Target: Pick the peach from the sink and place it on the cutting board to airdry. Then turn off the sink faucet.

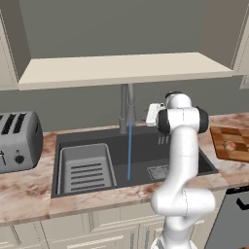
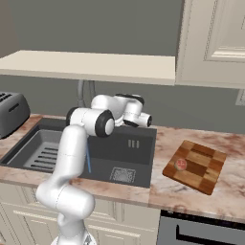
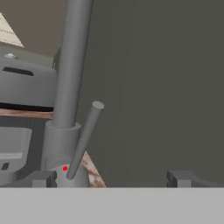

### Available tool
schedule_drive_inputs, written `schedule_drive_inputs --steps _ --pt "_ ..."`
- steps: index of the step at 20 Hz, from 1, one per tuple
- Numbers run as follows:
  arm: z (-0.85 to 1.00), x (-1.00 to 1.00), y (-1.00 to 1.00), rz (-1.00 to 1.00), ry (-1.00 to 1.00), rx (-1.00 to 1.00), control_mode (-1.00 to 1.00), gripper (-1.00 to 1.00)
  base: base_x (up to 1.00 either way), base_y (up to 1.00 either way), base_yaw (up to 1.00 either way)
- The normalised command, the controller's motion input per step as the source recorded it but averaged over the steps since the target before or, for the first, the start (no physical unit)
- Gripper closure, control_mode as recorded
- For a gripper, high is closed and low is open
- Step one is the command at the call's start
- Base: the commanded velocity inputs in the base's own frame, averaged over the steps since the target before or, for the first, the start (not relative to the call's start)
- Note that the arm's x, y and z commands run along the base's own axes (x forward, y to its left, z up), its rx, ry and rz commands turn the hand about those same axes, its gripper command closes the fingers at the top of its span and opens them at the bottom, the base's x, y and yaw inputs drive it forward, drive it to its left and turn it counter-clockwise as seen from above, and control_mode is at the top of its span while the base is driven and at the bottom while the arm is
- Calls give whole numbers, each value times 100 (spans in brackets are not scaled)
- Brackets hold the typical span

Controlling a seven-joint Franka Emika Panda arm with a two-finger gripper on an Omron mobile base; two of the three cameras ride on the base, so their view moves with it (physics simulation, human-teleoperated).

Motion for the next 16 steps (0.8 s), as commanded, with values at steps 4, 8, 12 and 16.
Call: schedule_drive_inputs --steps 4,8,12,16 --pt "-12 31 14 5 2 2 -100 -100 0 0 0" --pt "-18 38 17 4 5 1 -100 -100 0 0 0" --pt "-17 46 23 3 7 1 -100 -100 0 0 0" --pt "-17 46 16 3 7 1 -100 -100 0 0 0"
